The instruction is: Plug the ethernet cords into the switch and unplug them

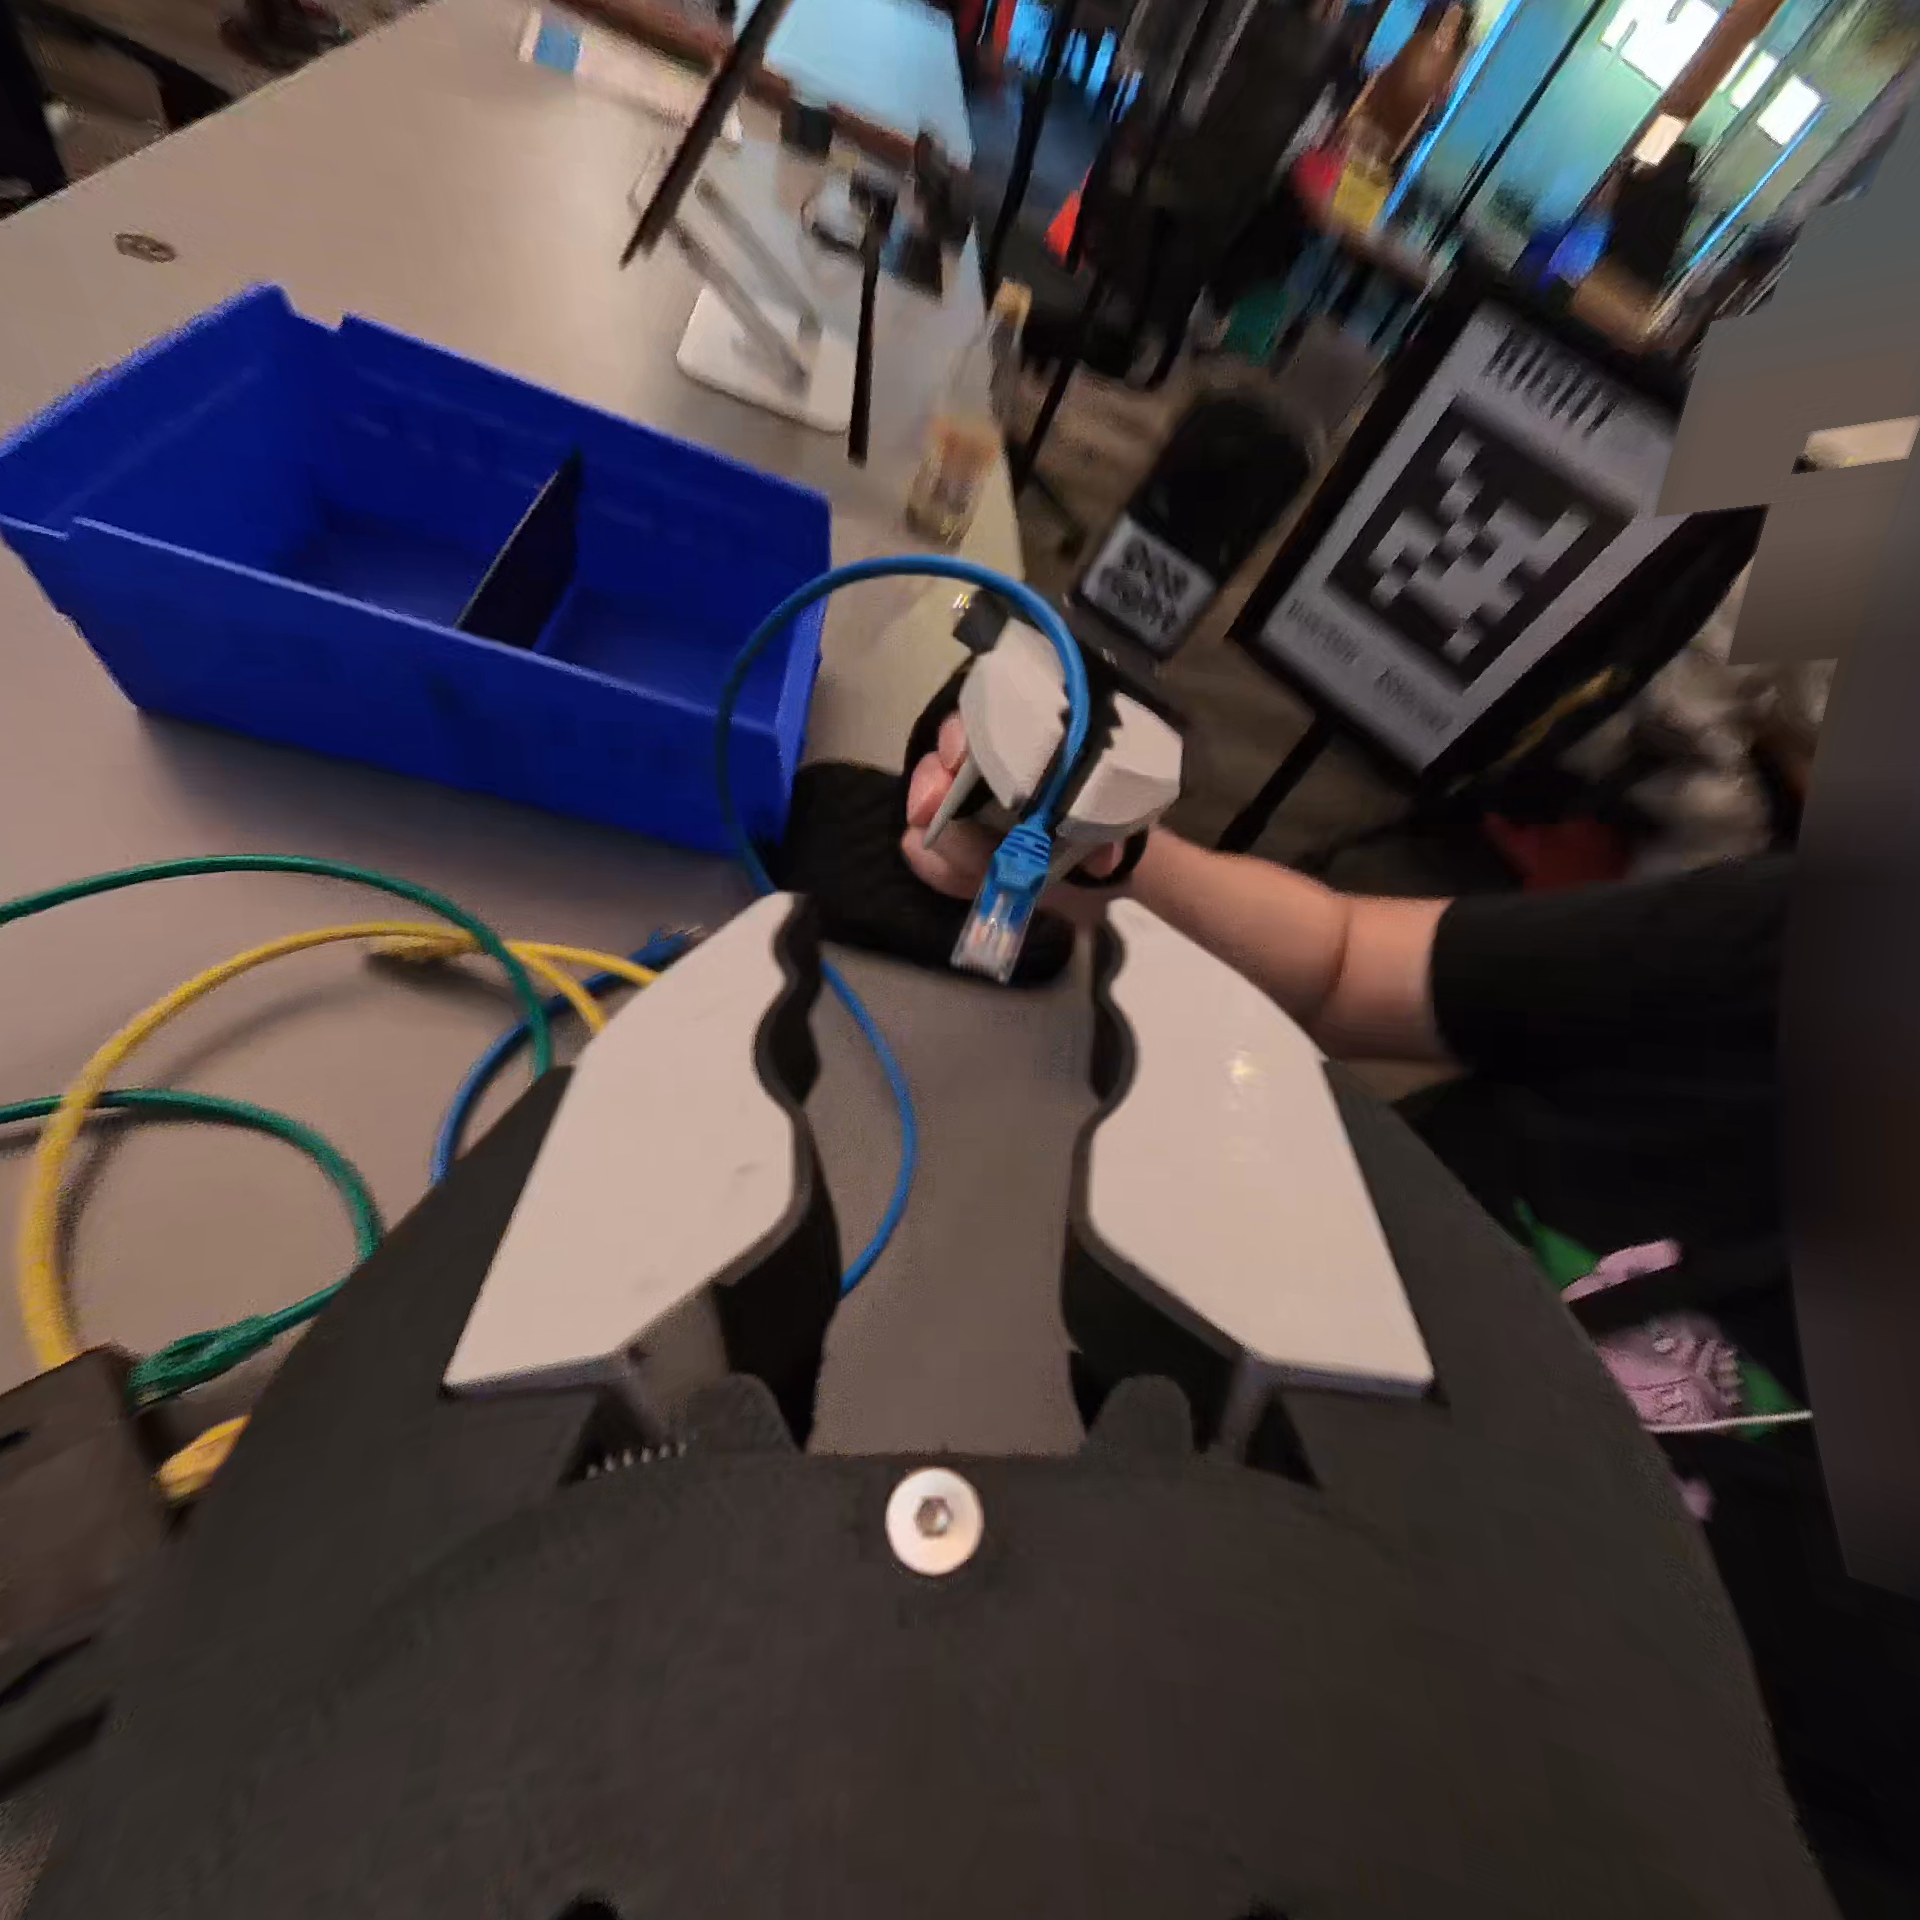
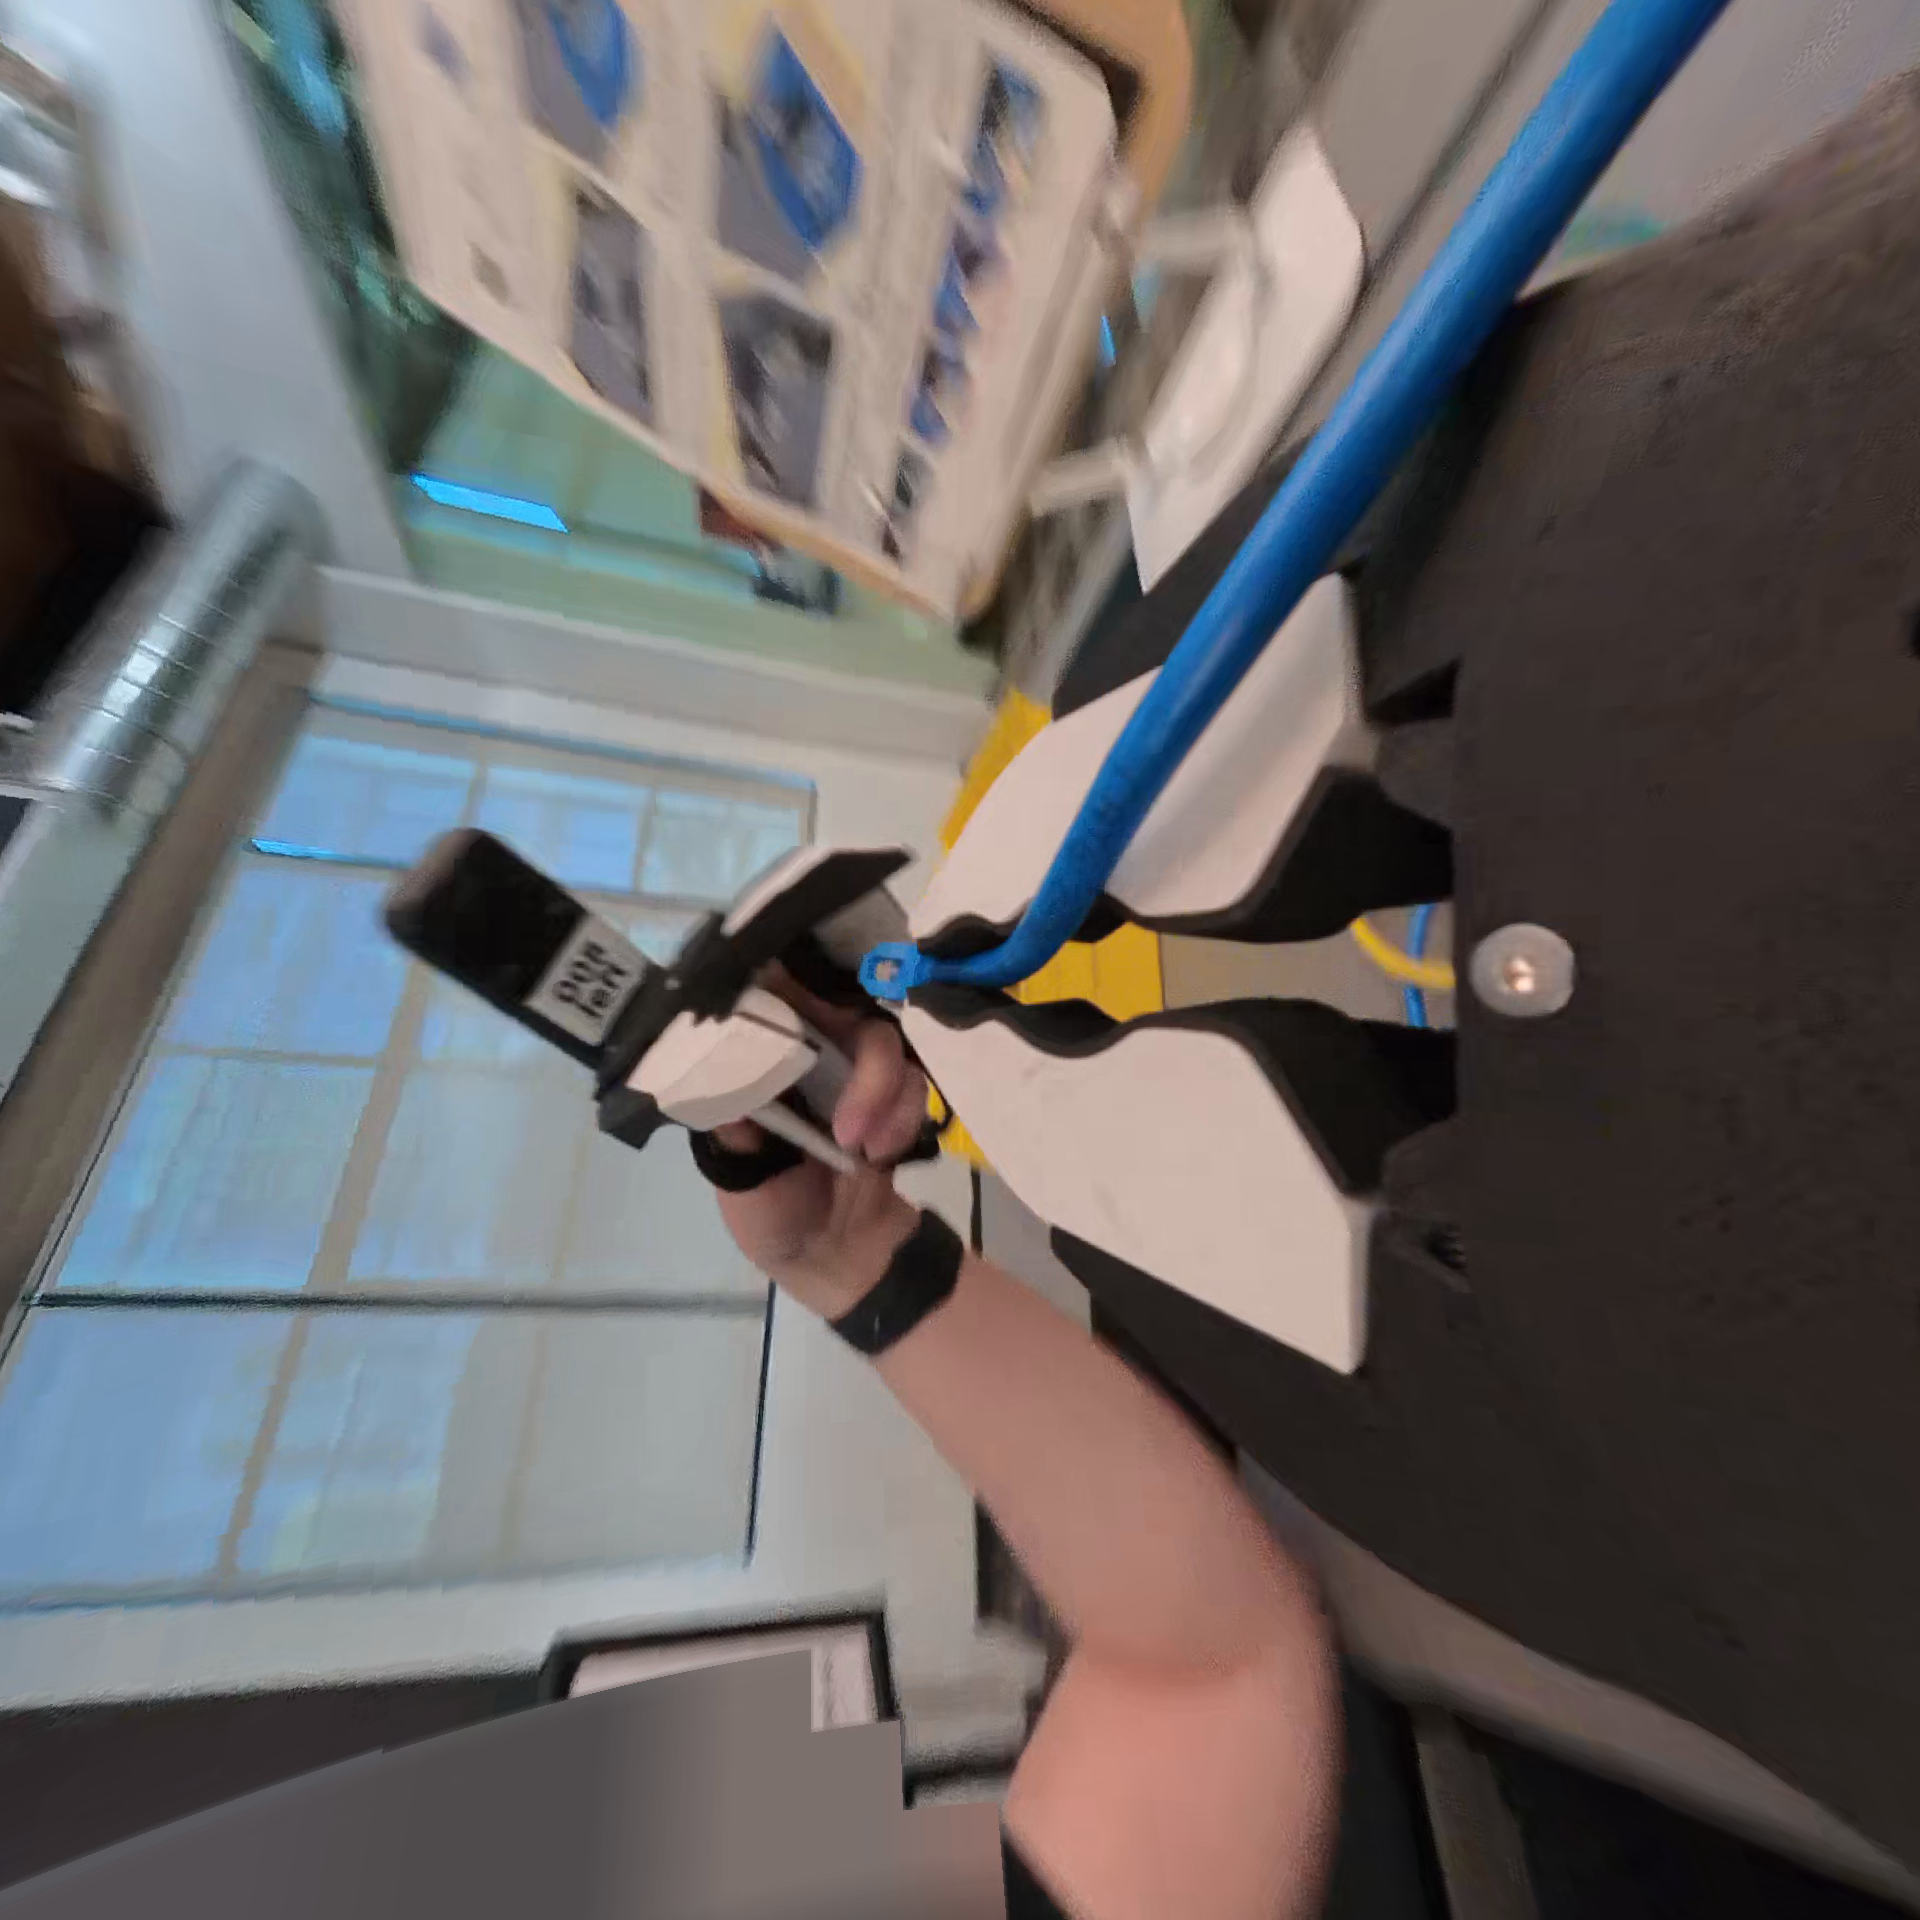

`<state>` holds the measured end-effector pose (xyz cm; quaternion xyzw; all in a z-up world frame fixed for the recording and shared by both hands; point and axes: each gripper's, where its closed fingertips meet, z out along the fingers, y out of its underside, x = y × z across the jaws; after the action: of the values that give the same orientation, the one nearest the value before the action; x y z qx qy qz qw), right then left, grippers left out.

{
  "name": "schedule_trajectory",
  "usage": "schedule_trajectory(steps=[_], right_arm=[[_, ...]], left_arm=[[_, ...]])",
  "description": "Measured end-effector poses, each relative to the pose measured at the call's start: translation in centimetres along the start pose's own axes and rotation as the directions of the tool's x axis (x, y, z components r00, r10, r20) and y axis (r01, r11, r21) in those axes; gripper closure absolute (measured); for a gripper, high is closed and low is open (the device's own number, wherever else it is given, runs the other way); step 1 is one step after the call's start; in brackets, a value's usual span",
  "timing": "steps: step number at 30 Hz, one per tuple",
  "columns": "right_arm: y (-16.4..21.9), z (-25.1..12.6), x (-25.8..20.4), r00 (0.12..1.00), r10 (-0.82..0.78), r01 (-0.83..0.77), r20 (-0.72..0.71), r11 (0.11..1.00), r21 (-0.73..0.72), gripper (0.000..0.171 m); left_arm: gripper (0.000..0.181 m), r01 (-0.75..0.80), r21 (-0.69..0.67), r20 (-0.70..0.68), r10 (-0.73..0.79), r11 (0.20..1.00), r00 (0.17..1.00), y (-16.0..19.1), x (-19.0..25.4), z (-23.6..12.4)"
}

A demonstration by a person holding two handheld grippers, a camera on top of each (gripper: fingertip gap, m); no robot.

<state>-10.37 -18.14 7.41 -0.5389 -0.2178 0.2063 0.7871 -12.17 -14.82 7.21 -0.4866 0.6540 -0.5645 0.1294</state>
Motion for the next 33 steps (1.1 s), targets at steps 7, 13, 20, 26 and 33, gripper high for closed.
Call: schedule_trajectory(steps=[7,13,20,26,33], right_arm=[[-1.3,1.4,0.9,0.861,-0.48,0.484,-0.169,0.875,-0.015,0.165],[-0.8,4.5,2.0,0.715,-0.671,0.673,-0.198,0.737,-0.066,0.165],[-0.8,7.3,2.5,0.733,-0.671,0.674,-0.108,0.739,-0.013,0.165],[-0.6,8.5,3.8,0.706,-0.707,0.707,-0.034,0.707,-0.006,0.165],[0.4,9.9,6.0,0.783,-0.621,0.622,0.027,0.783,-0.019,0.161]], left_arm=[[0.113,0.285,0.047,-0.28,-0.261,0.957,0.924,-0.8,-0.5,1.3],[0.166,0.287,0.139,-0.353,-0.224,0.948,0.909,-2.5,-0.6,0.3],[0.165,0.195,0.216,-0.228,-0.145,0.957,0.963,-2.8,-1.9,-2.5],[0.164,0.22,0.279,-0.205,-0.166,0.935,0.965,-3.7,-3.5,-3.8],[0.165,0.094,0.306,-0.002,-0.098,0.947,0.995,-4.1,-5.4,-4.3]])
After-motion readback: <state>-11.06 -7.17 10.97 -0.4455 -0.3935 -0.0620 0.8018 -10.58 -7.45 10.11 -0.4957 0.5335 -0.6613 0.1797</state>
